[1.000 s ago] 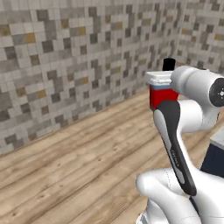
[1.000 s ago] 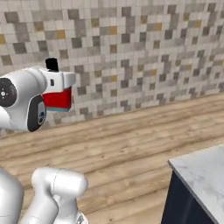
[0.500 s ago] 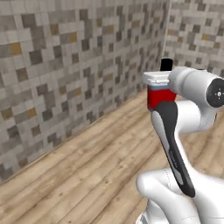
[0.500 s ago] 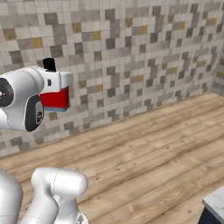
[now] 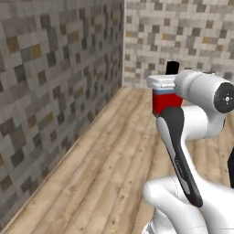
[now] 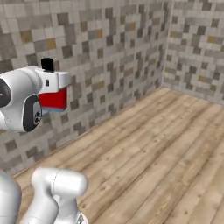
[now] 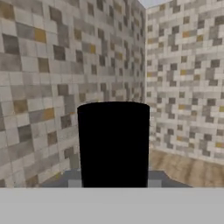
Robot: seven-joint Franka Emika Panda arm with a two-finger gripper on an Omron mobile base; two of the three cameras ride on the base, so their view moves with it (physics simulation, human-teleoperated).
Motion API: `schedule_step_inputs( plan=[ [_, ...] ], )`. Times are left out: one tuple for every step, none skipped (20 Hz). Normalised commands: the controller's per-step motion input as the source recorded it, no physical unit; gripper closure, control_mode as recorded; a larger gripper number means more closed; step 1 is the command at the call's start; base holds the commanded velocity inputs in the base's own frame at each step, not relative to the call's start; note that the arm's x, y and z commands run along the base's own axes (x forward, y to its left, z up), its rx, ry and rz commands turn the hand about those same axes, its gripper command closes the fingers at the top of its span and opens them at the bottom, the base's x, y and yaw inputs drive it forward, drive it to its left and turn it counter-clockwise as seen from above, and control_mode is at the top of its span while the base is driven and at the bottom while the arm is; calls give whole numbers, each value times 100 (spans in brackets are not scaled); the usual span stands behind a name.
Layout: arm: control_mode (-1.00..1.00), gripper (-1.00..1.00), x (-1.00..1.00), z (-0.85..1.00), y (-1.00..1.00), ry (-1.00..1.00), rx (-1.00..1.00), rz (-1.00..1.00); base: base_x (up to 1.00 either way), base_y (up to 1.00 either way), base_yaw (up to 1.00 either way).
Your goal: Open the cabinet directly in front. Then move the liquor and the cup to the dining counter with the jar on it.
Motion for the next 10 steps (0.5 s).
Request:
schedule_step_inputs(
  plan=[
    [100, 100, 0, 0, 0, 0, 0, 0, 100, 54, -55],
    [100, 100, 0, 0, 0, 0, 0, 0, 100, 53, -53],
    [100, 100, 0, 0, 0, 0, 0, 0, 100, 50, -48],
    [100, 100, 0, 0, 0, 0, 0, 0, 100, 47, -44],
    [100, 100, 0, 0, 0, 0, 0, 0, 100, 43, -40],
    [100, 100, 0, 0, 0, 0, 0, 0, 100, 35, -37],
    [100, 100, 0, 0, 0, 0, 0, 0, 100, 31, -36],
    [100, 100, 0, 0, 0, 0, 0, 0, 100, 27, -36],
    [100, 100, 0, 0, 0, 0, 0, 0, 100, 25, -35],
    [100, 100, 0, 0, 0, 0, 0, 0, 100, 18, -34]
  ],
)
